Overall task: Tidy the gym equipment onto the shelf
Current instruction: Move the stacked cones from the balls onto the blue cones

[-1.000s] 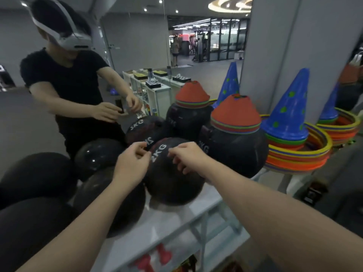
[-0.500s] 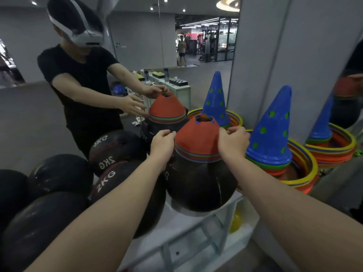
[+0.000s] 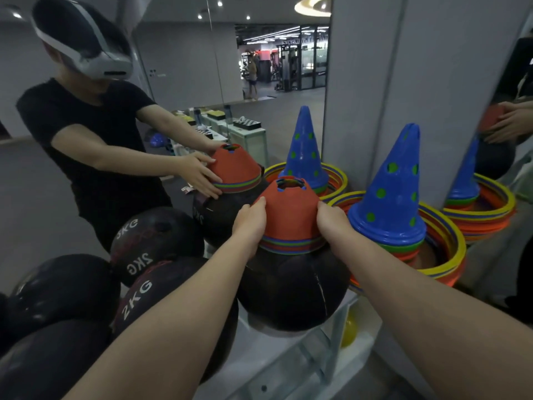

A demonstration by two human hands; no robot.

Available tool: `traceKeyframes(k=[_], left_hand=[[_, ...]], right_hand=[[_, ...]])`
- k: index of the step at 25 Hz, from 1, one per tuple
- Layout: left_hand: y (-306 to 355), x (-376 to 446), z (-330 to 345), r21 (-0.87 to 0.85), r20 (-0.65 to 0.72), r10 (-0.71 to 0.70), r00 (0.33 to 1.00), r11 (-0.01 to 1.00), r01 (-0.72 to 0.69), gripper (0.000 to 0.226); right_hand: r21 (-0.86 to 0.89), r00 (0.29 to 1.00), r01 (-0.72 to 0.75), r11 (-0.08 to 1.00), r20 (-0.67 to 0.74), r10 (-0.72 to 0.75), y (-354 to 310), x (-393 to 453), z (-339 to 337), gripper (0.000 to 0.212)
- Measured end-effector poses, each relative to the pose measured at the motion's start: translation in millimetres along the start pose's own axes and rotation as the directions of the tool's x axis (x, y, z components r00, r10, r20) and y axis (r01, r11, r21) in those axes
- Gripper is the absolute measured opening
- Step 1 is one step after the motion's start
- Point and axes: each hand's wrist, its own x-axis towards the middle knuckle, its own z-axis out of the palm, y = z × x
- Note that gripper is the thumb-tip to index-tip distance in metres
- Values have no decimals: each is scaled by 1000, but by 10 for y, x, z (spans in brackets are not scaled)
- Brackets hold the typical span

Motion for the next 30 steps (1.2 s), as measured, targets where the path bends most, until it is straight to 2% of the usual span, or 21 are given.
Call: traceKeyframes(k=[4, 7, 10, 14, 16, 18, 20, 23, 26, 30], left_hand=[[-25, 6, -17, -101, -3, 7, 1000, 995, -7, 70], [10, 19, -17, -178, -29, 33, 999, 983, -38, 75], [182, 34, 8, -265, -33, 84, 996, 960, -90, 68], [595, -14, 158, -358, 22, 141, 990, 926, -124, 27], [803, -60, 337, -380, 70, 169, 983, 916, -131, 16], [997, -108, 567, -386, 128, 198, 972, 913, -135, 21], [1183, -120, 849, -415, 164, 243, 956, 896, -157, 38], [1495, -108, 1340, -456, 170, 300, 939, 869, -195, 50], [1757, -58, 1773, -472, 168, 323, 931, 856, -212, 53], [1965, 105, 2237, -437, 168, 343, 924, 866, -242, 50]], right_hand=[[51, 1000, 13, 999, 1, -13, 30, 48, 6, 46], [178, 1000, 4, 984, 11, -6, -27, 7, -10, 46], [289, 998, 52, 956, 4, -55, -222, -24, -121, 47], [286, 993, 118, 951, -47, -109, -503, 74, -461, 43], [256, 985, 161, 953, -102, -139, -613, 173, -727, 40], [195, 967, 227, 954, -157, -198, -714, 304, -1034, 38], [187, 947, 287, 940, -205, -248, -782, 437, -1336, 29], [169, 908, 371, 913, -271, -319, -913, 707, -1792, 34], [153, 875, 435, 888, -304, -376, -1052, 984, -2172, 32], [96, 878, 410, 907, -311, -364, -1090, 1379, -2447, 45]])
